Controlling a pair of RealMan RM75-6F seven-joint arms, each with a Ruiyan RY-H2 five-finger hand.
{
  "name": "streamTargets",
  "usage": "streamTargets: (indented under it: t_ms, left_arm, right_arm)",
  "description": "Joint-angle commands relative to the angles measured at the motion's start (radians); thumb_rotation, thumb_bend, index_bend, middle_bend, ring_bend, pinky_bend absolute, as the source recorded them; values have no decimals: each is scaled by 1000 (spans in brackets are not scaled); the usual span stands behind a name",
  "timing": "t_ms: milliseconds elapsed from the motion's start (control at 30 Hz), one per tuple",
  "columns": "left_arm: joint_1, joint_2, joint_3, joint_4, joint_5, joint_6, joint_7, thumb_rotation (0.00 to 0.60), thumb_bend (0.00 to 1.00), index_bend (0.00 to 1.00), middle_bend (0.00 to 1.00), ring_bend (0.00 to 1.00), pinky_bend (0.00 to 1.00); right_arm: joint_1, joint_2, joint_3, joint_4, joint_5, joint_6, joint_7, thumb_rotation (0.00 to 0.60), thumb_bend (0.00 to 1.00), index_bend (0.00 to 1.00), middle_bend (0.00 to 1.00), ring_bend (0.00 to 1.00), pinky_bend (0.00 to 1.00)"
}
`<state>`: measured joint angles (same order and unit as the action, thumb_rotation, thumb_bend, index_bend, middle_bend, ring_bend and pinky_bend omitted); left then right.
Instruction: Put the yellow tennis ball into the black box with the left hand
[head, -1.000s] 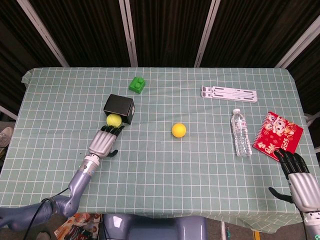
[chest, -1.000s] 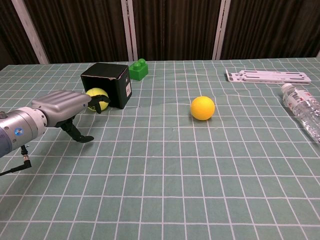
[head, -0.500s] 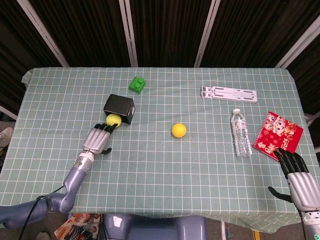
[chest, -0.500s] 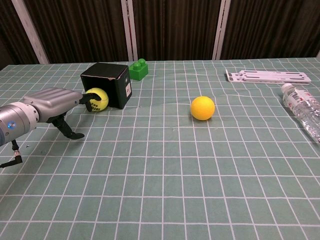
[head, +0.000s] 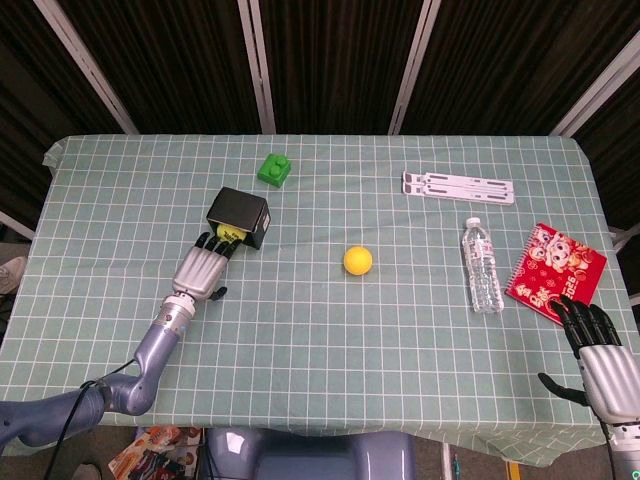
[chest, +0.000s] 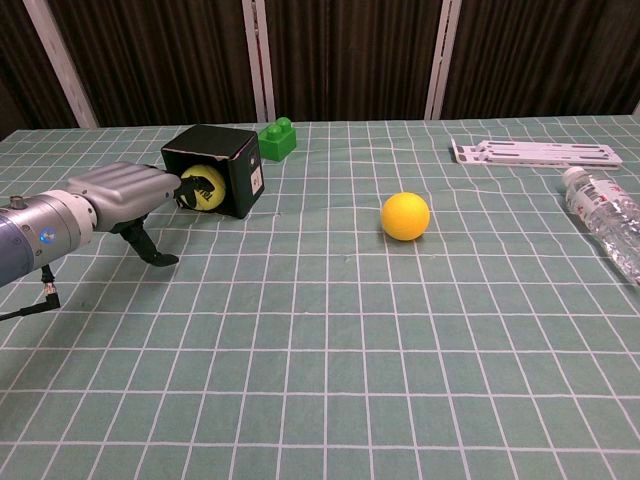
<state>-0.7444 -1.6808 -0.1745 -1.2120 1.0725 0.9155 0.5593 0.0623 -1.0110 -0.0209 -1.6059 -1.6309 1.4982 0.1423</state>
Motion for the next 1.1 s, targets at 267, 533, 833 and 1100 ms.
streamTargets:
  t_ms: [267,533,833,1100]
  left_arm:
    - [-21,27,32,12,-34,-78,17,503,210,0,100,2,0]
    - [-32,34,42,-5,-67,-71,63,344,250,0,39,0,0]
    - [-43,15,40,7,-44,-28,55,196,261,0,0,0,0]
    - [-44,-17,36,72,-16,5,33,124,260,0,0,0,0]
  right_arm:
    - [-3,-1,-4,-9,-10,4,-17,600,208,0,0,0,0]
    - [-15,2,-4,-21,-13,25,-32,600,208,0,0,0,0]
    - [-17,3,-7,-21,-24,28,-29,600,209,0,0,0,0]
    - [-15,2,-4,-19,-18,22,-30,600,209,0,0,0,0]
